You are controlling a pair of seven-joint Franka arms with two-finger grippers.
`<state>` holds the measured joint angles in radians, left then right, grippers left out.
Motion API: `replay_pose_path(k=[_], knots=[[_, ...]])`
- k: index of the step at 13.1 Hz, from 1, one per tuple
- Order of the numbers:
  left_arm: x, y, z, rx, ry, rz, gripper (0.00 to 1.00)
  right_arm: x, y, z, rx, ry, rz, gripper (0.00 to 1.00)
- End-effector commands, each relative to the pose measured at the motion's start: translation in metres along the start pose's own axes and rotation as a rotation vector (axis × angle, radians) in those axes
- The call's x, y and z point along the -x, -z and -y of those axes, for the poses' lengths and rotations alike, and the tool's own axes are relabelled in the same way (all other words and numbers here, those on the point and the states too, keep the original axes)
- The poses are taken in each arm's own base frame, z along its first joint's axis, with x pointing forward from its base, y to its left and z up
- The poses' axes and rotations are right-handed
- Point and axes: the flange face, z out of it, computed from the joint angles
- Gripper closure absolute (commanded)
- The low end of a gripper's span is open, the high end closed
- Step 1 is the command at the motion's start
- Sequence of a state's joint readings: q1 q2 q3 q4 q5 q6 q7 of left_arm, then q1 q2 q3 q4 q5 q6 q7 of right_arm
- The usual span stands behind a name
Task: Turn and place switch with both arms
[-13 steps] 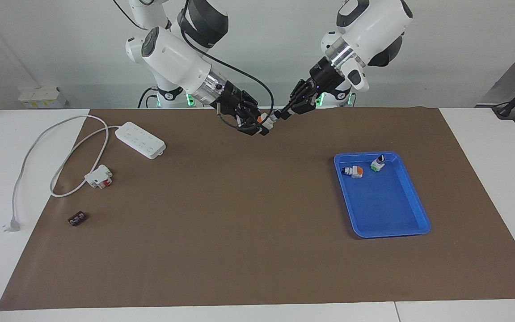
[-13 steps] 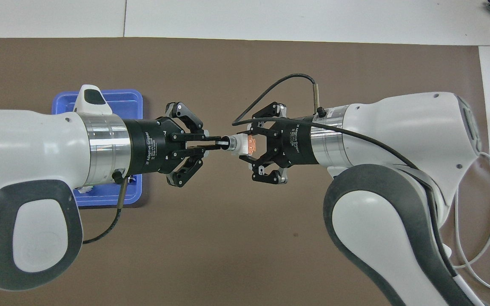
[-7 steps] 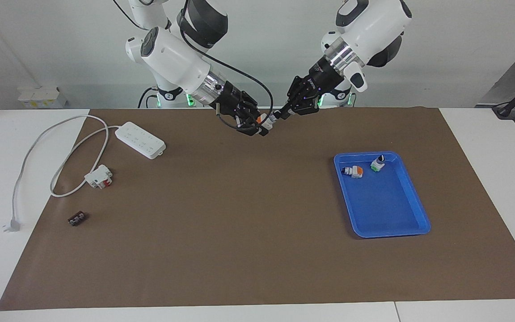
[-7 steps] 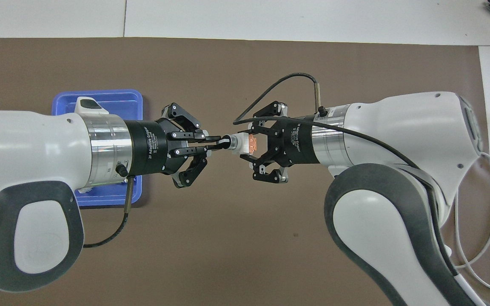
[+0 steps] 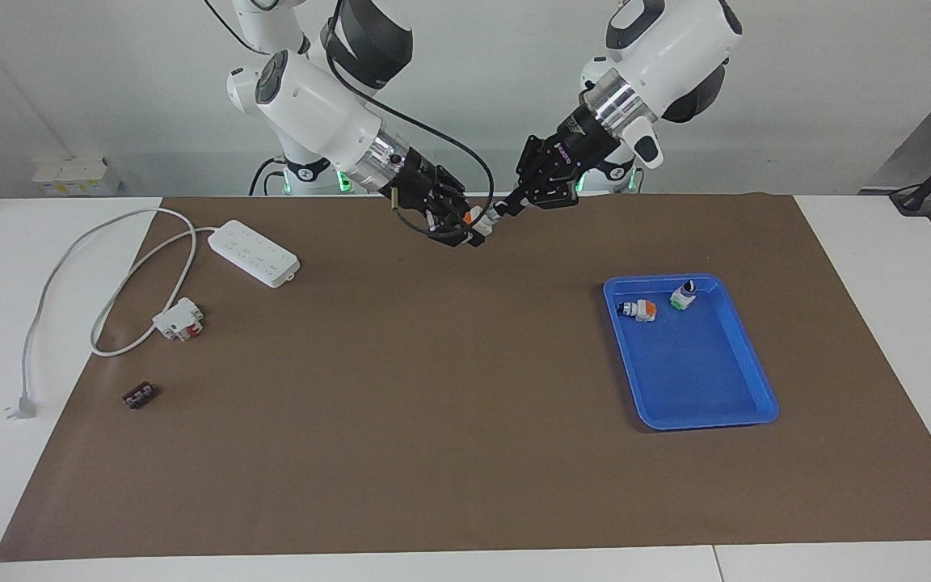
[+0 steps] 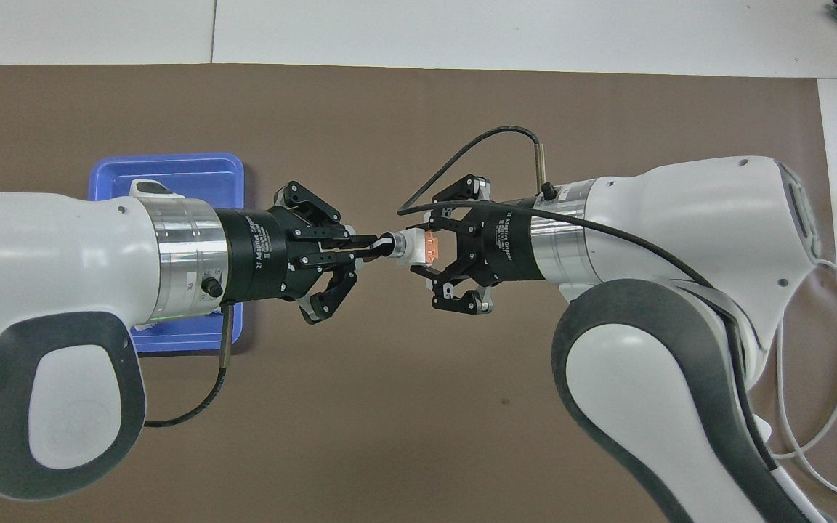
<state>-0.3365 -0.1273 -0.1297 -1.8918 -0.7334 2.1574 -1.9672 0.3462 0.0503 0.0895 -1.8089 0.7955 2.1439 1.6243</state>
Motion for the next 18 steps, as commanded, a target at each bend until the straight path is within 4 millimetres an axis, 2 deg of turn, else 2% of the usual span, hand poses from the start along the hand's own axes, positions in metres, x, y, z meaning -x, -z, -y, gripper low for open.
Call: replay_pose_path(k=[1,6,7,8,9,10,12,15,17,18], knots=[[-0.003,0.001,0.000,0.039,0.021,0.000,1.00,0.004,-0.001,-0.008,0.032,0.030,-0.010,1.00],[-0.005,0.003,-0.003,0.048,0.016,-0.011,1.00,0.003,-0.001,-0.008,0.034,0.030,-0.015,1.00],[-0.007,0.005,-0.006,0.057,0.015,-0.018,1.00,0.004,-0.002,-0.009,0.039,0.038,-0.023,0.90],[-0.008,0.006,-0.006,0.059,0.011,-0.020,1.00,0.004,-0.001,-0.009,0.044,0.042,-0.034,0.63],[-0.010,0.007,-0.008,0.063,0.015,-0.021,1.00,0.003,-0.002,-0.010,0.049,0.048,-0.044,0.50],[-0.013,0.010,-0.012,0.072,0.018,-0.026,1.00,0.002,-0.002,-0.011,0.055,0.051,-0.055,0.30],[-0.014,0.010,-0.013,0.077,0.011,-0.041,1.00,0.002,-0.002,-0.011,0.057,0.061,-0.070,0.22],[-0.016,0.011,-0.014,0.086,-0.012,-0.062,1.00,0.003,0.004,-0.013,0.051,0.105,-0.124,0.17],[-0.032,0.019,-0.027,0.117,-0.011,-0.098,1.00,-0.003,0.006,-0.021,0.102,0.198,-0.250,0.06],[-0.035,0.021,-0.029,0.131,-0.029,-0.127,1.00,-0.005,0.010,-0.026,0.135,0.283,-0.316,0.06]])
